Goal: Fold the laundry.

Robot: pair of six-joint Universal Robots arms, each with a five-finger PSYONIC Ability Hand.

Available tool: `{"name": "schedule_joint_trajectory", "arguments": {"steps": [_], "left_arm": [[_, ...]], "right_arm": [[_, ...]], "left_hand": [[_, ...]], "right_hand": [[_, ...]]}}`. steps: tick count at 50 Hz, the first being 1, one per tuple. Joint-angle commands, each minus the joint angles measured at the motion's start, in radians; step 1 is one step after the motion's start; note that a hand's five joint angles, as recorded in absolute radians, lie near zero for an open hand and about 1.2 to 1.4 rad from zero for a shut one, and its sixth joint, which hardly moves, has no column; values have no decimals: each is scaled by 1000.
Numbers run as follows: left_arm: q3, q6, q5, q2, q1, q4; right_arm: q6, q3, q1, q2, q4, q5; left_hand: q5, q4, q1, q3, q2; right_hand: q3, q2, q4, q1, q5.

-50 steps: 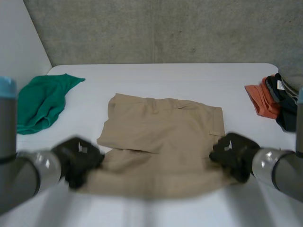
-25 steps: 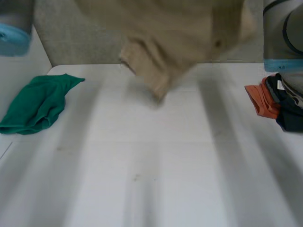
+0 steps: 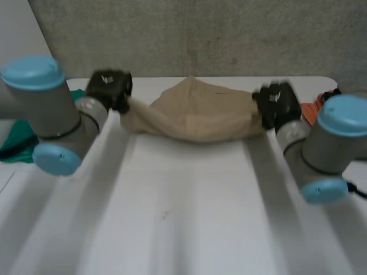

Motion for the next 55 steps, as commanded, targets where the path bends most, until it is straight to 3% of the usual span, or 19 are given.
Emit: {"name": "schedule_joint_trajectory", "arguments": {"steps": [1,4,12,16,22,32,37,44,52,55], "left_arm": [[-164,76,58,93,1,-101],[-212,119,67,162,-2,-185],[-378,352,29,356,-63,-641],[-419,407,31,396,-73,-766],[-389,393,63,390,-77,-681],[-72,285,23,143,-74,-519],[230,210,-17,28,-54,-448],[638,95,-48,30,-42,-317],[802,21,-120,69,-17,-45],[789,8,-108,73,-11,-29]], "right_arm": [[-74,112,-10,-36,174,-29],[-128,126,-20,-92,288,-38],[-394,222,-56,-313,901,-73],[-480,276,-64,-379,896,-136],[-491,285,-69,-372,847,-156],[-347,134,-76,-248,667,-55],[-219,-72,-58,-166,447,-44],[-65,-412,-30,-126,203,26],[21,-581,-15,-131,-115,92],[21,-581,-1,-135,-172,92]], "left_hand": [[238,198,226,206,196],[238,198,226,206,196],[238,198,226,206,196],[238,198,226,206,196],[238,198,226,206,196],[238,198,226,206,196],[238,198,226,206,196],[238,198,226,206,196],[238,198,226,206,196],[238,198,226,206,196]], "right_hand": [[203,212,195,267,208],[203,212,195,267,208],[203,212,195,267,208],[203,212,195,267,208],[203,212,195,267,208],[203,212,195,267,208],[203,212,195,267,208],[203,212,195,267,208],[203,212,195,267,208],[203,212,195,267,208]]}}
